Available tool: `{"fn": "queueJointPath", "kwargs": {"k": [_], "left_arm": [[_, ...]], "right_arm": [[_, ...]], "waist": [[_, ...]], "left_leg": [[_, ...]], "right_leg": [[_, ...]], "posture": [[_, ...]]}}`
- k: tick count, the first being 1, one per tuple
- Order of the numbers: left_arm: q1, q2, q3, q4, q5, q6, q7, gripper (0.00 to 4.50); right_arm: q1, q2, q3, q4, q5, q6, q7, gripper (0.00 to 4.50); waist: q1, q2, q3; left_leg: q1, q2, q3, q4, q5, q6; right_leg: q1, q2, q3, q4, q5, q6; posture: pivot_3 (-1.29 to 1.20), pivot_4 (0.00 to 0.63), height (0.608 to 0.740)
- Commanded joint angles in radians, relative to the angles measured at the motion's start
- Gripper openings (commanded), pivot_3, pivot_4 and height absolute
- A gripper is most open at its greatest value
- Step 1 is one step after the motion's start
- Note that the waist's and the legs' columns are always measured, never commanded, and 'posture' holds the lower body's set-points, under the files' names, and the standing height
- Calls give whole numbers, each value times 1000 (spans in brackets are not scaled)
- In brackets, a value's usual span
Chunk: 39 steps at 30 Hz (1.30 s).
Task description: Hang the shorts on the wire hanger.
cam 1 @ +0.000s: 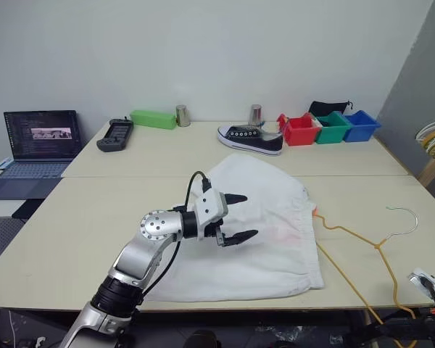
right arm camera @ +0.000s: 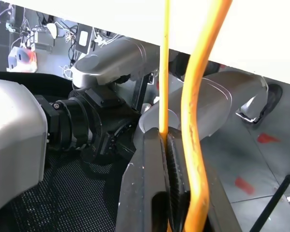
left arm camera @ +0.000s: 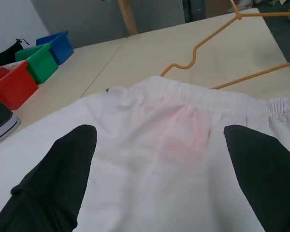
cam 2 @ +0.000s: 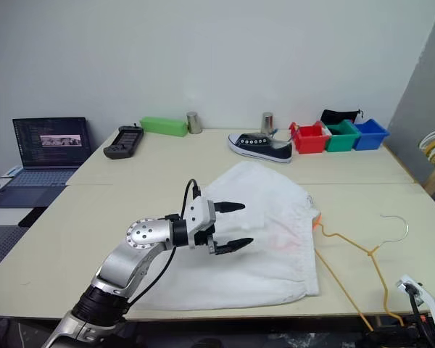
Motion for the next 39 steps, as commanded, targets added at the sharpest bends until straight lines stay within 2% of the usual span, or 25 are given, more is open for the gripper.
{"fn": "queueJointPath", "kwargs": {"k": [1,5,10,18,24,32,39], "left_arm": [[-39,2,17,2,14,-38,-4,4483],[-53,11,27,11,21,-43,-2,4483],[-53,21,29,12,31,-56,-1,4483],[-66,22,31,27,44,-76,4,4483],[-82,23,35,35,53,-86,5,4483],[-104,28,43,76,68,-127,3,4483],[-98,30,50,83,69,-144,3,4483]], "right_arm": [[-86,33,54,-29,111,150,-36,0],[-193,58,140,-7,141,252,-93,0],[-342,138,144,72,199,387,-155,0],[-538,272,165,252,283,398,-303,0],[-630,372,156,431,334,398,-442,0],[-571,233,271,414,575,398,-497,0],[-529,126,266,428,683,398,-541,0]], "waist": [[-3,0,0],[-1,0,0],[1,0,0],[9,-4,2],[14,-4,2],[34,-4,2],[40,-5,2]], "left_leg": [[0,0,0,0,0,0],[0,1,0,0,0,0],[0,1,0,0,0,0],[-1,1,0,0,0,1],[-1,2,0,-1,0,1],[-2,2,1,0,-1,1],[-2,2,1,0,-1,2]], "right_leg": [[0,0,0,0,0,0],[0,0,0,0,0,0],[0,0,0,0,0,0],[-1,0,0,-1,1,0],[-2,0,0,0,1,-1],[-2,-1,0,-1,1,-1],[-2,-1,0,-1,1,0]], "posture": [[225,0,740],[236,0,740],[253,0,740],[267,0,740],[284,0,740],[282,0,740],[284,0,740]]}}
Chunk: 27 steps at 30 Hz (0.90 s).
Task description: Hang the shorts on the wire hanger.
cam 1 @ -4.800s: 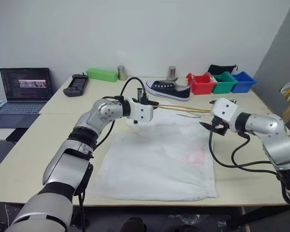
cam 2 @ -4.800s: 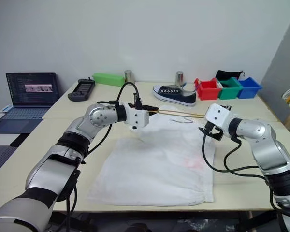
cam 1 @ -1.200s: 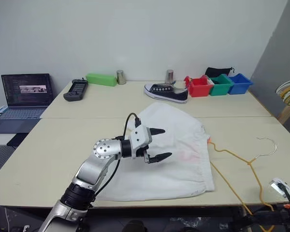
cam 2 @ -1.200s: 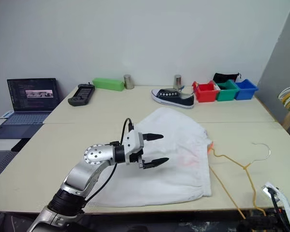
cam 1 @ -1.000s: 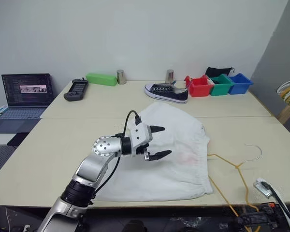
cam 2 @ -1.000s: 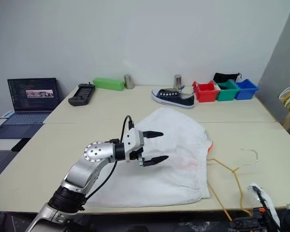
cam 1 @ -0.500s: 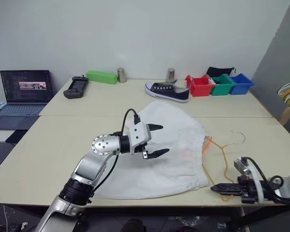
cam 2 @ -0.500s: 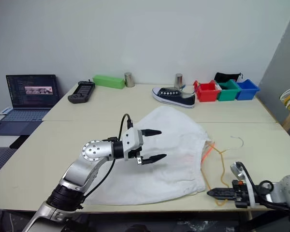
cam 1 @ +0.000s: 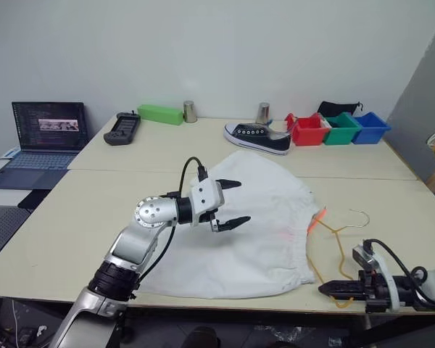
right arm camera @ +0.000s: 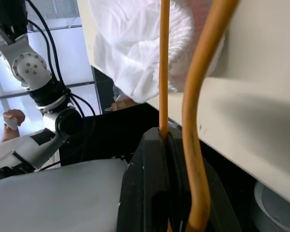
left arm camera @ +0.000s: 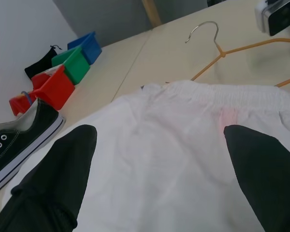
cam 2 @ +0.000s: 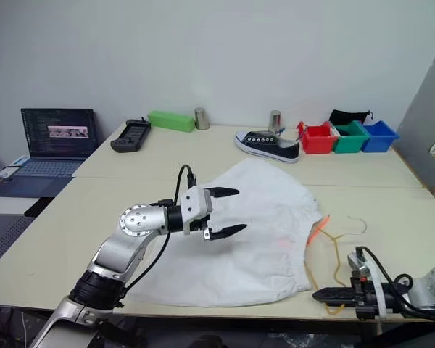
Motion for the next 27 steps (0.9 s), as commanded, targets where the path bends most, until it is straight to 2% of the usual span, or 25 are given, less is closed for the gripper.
{"fn": "queueJointPath", "kwargs": {"k": [1,3,10,16,23,27], "left_arm": [[-10,1,26,-14,2,-25,9,4483],[-7,-1,20,-11,11,-38,13,4483],[-14,7,16,-12,35,-64,9,4483],[-22,13,21,-7,43,-74,5,4483],[-30,9,15,0,43,-81,3,4483],[-39,1,10,7,42,-84,0,4483]], "right_arm": [[-15,-32,-16,27,78,3,-26,0],[-52,3,-26,74,83,3,-56,0],[-184,227,-126,228,56,-8,-218,0],[-220,356,-220,247,33,-20,-346,0],[-256,368,-314,171,-22,-102,-420,0],[-269,329,-310,-10,3,-55,-408,0]], "waist": [[0,0,0],[0,-1,0],[6,-2,0],[22,-2,0],[21,-1,0],[18,0,0]], "left_leg": [[0,0,0,0,0,0],[0,0,0,0,0,0],[0,2,0,-1,0,0],[-1,1,1,-1,0,0],[-1,1,1,-1,0,1],[-2,1,1,-1,-1,1]], "right_leg": [[0,0,0,0,0,0],[0,0,0,0,0,0],[0,1,0,0,1,-1],[-1,1,0,0,1,-1],[-1,1,0,0,1,-1],[-2,1,0,0,1,-1]], "posture": [[284,0,740],[290,0,740],[309,0,740],[318,0,740],[305,0,740],[294,0,740]]}}
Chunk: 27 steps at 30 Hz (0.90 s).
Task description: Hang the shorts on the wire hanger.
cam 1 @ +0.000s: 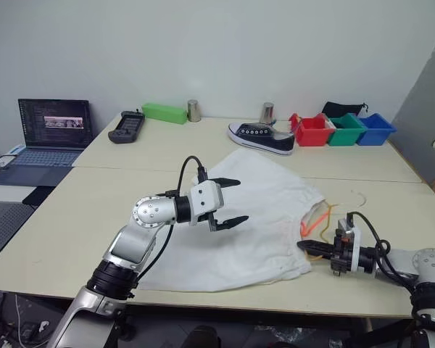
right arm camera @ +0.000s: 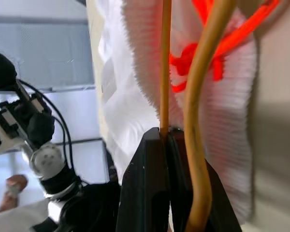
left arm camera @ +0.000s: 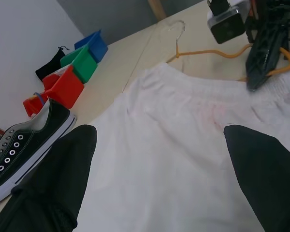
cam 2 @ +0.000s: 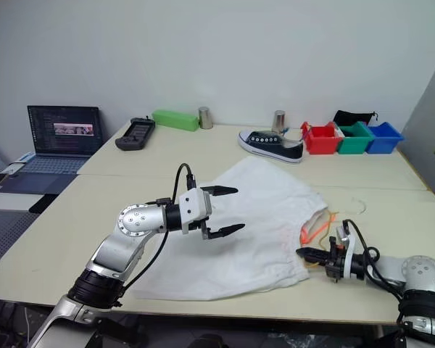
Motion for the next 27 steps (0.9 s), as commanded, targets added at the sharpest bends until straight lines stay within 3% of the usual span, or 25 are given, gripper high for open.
{"fn": "queueJointPath", "kwargs": {"k": [1,6,11,15,18,27], "left_arm": [[-39,-13,9,-3,-1,-21,-1,4483],[-121,-7,34,49,-23,-20,-35,4483],[-386,41,112,201,-96,33,-131,4483],[-528,113,91,297,-111,51,-315,4483],[-594,120,61,417,-64,-31,-392,4483],[-834,-5,13,967,117,-426,-349,4483]], "right_arm": [[-36,-49,-16,-213,40,39,22,0],[-17,-237,214,-547,-161,-107,170,0],[-52,-393,473,-556,-562,-497,312,0],[-136,-390,600,-460,-826,-744,325,0],[-186,-362,662,-415,-985,-871,299,0],[-201,-334,703,-469,-1279,-1036,268,0]], "waist": [[-1,0,0],[-3,0,0],[-8,-4,3],[-26,-3,3],[-31,-3,3],[-11,-3,3]], "left_leg": [[0,0,0,0,0,0],[-1,0,-1,0,0,1],[-2,1,-2,1,0,1],[-4,0,0,0,0,1],[-4,-1,1,0,-2,3],[-17,-1,-1,4,-1,2]], "right_leg": [[0,0,0,0,0,0],[-1,0,-1,0,0,0],[0,2,-3,-4,0,0],[-1,5,-2,-7,0,1],[-2,4,-2,-7,0,1],[-16,4,-3,0,1,0]], "posture": [[289,0,740],[275,0,740],[285,0,740],[291,0,740],[295,0,740],[243,0,740]]}}
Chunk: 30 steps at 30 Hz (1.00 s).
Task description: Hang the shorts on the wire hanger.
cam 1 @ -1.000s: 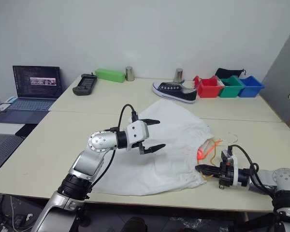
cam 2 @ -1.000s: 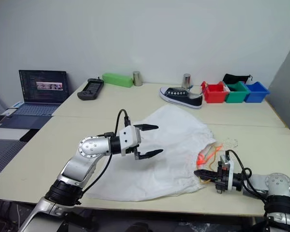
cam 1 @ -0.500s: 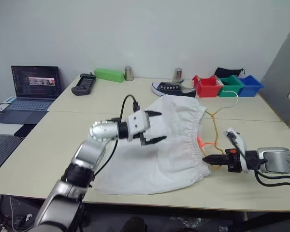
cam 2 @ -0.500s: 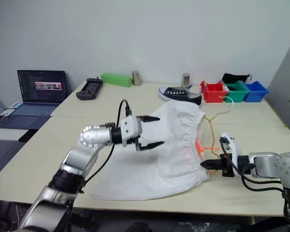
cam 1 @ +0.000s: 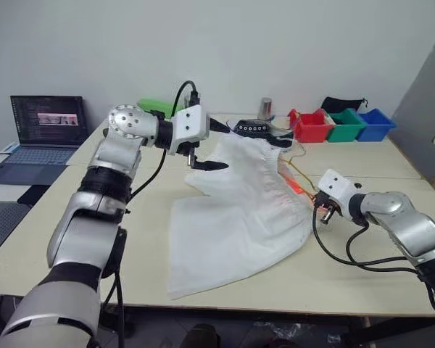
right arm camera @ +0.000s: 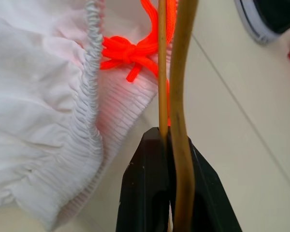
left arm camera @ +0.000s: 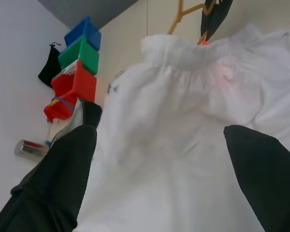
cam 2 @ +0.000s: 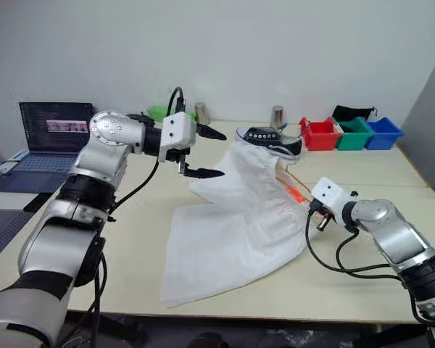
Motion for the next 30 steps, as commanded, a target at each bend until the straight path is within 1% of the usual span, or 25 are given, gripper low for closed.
{"fn": "queueJointPath", "kwargs": {"k": [1,4,7,9,12,13,17,20,22,24,25,26,30], "left_arm": [[-104,-43,3,143,48,-138,33,4483],[-131,-61,-9,213,80,-189,7,4483],[-137,-67,-36,251,119,-219,-53,4483],[-139,-74,-42,269,138,-229,-64,4483],[-146,-84,-54,295,179,-257,-32,4483],[-152,-91,-57,305,194,-262,2,4483],[-170,-105,-59,332,234,-280,82,4483],[-183,-107,-87,351,301,-298,179,4483],[-178,-109,-95,359,320,-302,189,4483],[-170,-109,-101,364,335,-314,193,4127],[-168,-109,-100,365,337,-319,192,4027],[-168,-109,-97,367,336,-321,189,3749],[-172,-108,-89,373,342,-323,198,2890]], "right_arm": [[-27,5,-24,-56,-99,-52,-23,0],[-23,34,-39,-91,-125,-31,-26,0],[-27,68,-56,-144,-142,12,-30,0],[-30,74,-54,-171,-165,21,-26,0],[-34,85,-50,-205,-198,36,-25,0],[-38,82,-43,-220,-218,27,-24,0],[-45,90,-32,-260,-263,32,-8,0],[-55,96,-16,-309,-297,43,10,0],[-68,106,-8,-324,-318,45,15,0],[-71,112,-6,-326,-334,46,24,0],[-71,114,-7,-324,-342,43,26,0],[-70,118,-9,-324,-348,43,29,0],[-68,137,-21,-324,-361,48,39,0]], "waist": [[1,0,0],[-1,0,0],[-17,0,0],[-23,0,0],[-36,0,0],[-42,0,0],[-51,0,0],[-53,0,0],[-55,0,0],[-59,0,0],[-60,0,0],[-61,0,0],[-67,0,0]], "left_leg": [[0,0,0,0,0,0],[0,-1,1,0,0,0],[0,-1,1,0,0,0],[0,0,0,0,0,0],[1,0,0,0,0,0],[1,0,0,0,0,0],[0,-1,0,0,0,0],[0,-1,0,0,0,0],[1,0,0,0,0,0],[1,0,0,0,0,0],[1,0,0,0,0,0],[1,0,0,0,0,0],[1,0,0,0,0,0]], "right_leg": [[0,-1,0,0,0,0],[0,-1,1,-1,0,0],[0,-1,1,0,0,0],[0,-1,0,1,0,0],[0,-1,0,1,0,0],[0,-1,0,1,0,0],[0,-1,1,1,0,0],[0,-1,1,1,0,0],[0,-1,0,1,0,0],[0,-1,1,2,0,0],[0,-1,1,2,0,0],[0,-1,0,2,0,0],[0,-1,0,2,0,0]], "posture": [[235,0,740],[215,0,740],[194,0,740],[190,0,740],[173,0,740],[171,0,740],[159,0,740],[156,0,740],[155,0,740],[155,0,740],[155,0,740],[155,0,740],[157,0,740]]}}
